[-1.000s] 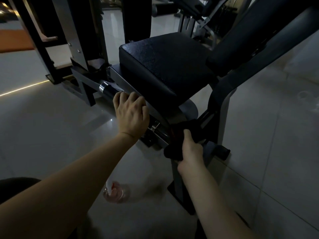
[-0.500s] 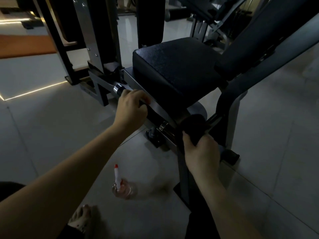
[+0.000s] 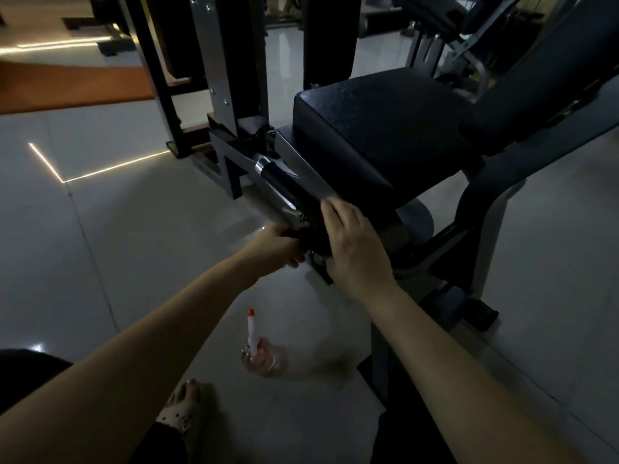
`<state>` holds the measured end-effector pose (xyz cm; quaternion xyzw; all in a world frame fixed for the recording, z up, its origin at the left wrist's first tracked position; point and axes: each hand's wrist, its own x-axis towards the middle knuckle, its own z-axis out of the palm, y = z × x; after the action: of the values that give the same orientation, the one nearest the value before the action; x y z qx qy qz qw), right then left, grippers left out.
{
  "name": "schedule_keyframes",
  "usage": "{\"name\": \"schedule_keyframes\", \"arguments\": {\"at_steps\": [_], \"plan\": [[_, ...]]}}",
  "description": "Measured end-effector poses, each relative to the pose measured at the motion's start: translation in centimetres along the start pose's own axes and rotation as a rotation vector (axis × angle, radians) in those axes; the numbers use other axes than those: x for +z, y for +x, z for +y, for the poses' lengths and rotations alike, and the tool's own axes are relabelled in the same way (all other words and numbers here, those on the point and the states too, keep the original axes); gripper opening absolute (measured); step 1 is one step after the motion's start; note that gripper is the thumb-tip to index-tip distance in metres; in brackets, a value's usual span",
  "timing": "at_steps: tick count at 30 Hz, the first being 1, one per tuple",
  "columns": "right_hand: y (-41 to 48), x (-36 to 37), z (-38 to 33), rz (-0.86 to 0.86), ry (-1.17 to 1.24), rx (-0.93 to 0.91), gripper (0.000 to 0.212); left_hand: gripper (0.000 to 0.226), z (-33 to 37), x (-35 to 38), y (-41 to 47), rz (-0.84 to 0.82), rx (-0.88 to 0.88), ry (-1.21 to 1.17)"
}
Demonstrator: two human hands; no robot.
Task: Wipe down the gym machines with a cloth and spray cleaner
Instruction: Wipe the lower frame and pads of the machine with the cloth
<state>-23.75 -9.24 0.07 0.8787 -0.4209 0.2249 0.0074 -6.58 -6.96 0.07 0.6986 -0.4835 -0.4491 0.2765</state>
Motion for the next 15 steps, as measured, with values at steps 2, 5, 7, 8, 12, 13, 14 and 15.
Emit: {"name": "schedule_keyframes", "arguments": {"at_steps": [2, 5, 7, 8, 12, 13, 14, 15], "plan": [[-3.4, 0.1, 1.1, 0.024, -0.014, 0.001, 0.066, 0.022, 0.6, 0.3, -0.3, -0.173, -0.009, -0.078], [-9.1, 0.2, 5.6, 0.07, -0.036, -0.009, 0.073, 0.024, 2.2, 1.1, -0.6, -0.356, 0.038, 0.108], [-11.4, -0.3, 9.7, 0.114, -0.085, 0.14, 0.079, 0.024, 2.9, 1.7, -0.2, -0.35, 0.036, 0.173], [-11.8, -0.6, 11.1, 0.124, -0.093, 0.233, 0.076, 0.024, 3.0, 1.9, 0.1, -0.327, 0.023, 0.163], [-10.4, 0.3, 7.5, 0.13, 0.049, 0.258, 0.072, 0.022, 2.0, 2.9, 1.1, -0.307, -0.006, 0.097], [-9.6, 0.9, 5.3, 0.126, 0.081, 0.218, 0.075, 0.022, 1.5, 3.3, 1.1, -0.319, -0.023, 0.072], [-8.5, 1.4, 3.2, 0.134, 0.096, 0.192, 0.076, 0.022, 1.2, 3.6, 1.1, -0.328, -0.038, 0.048], [-7.3, 1.8, 1.4, 0.135, 0.093, 0.193, 0.078, 0.023, 0.8, 3.9, 1.2, -0.323, -0.05, 0.022]]}}
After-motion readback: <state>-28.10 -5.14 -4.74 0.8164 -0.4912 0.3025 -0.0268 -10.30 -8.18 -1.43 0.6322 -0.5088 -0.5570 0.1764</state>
